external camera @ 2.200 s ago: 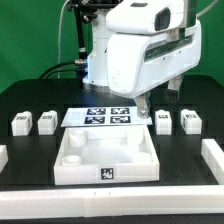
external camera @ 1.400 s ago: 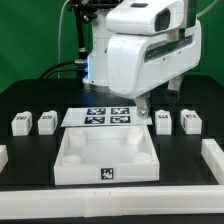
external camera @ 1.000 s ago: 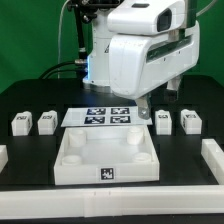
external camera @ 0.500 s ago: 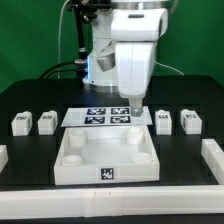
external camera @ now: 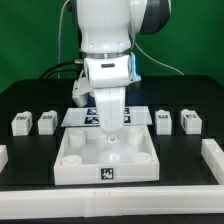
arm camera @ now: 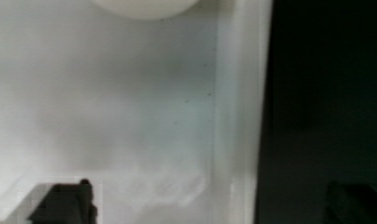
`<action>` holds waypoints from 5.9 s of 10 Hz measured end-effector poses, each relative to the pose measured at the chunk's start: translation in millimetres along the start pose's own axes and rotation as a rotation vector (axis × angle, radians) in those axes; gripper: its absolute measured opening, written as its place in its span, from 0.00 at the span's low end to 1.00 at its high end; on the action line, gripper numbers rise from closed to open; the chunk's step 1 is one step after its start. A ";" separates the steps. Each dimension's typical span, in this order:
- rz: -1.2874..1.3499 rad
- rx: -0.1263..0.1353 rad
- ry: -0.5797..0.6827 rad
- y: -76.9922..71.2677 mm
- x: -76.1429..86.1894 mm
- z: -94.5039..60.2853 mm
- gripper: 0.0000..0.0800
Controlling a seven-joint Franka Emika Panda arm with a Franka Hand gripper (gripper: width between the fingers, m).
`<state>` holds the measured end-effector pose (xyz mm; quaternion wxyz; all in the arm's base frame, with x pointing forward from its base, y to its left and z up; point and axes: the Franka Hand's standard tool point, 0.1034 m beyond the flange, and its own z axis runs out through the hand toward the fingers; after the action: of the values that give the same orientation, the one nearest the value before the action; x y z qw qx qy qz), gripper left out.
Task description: Assemble one leg
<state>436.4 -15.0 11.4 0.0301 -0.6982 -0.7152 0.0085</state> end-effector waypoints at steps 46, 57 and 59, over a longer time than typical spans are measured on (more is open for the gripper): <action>0.910 -0.105 0.094 22.0 148.8 -66.0 0.81; 1.583 0.119 -0.054 -9.8 176.7 -35.1 0.81; 1.583 0.290 -0.265 -14.4 178.9 -19.0 0.81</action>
Offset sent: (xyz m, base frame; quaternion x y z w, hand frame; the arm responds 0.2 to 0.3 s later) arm 0.0000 0.0000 0.0000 0.0000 0.0000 0.0000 1.0000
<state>418.9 162.9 36.7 0.0205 -0.9791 0.0004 0.2023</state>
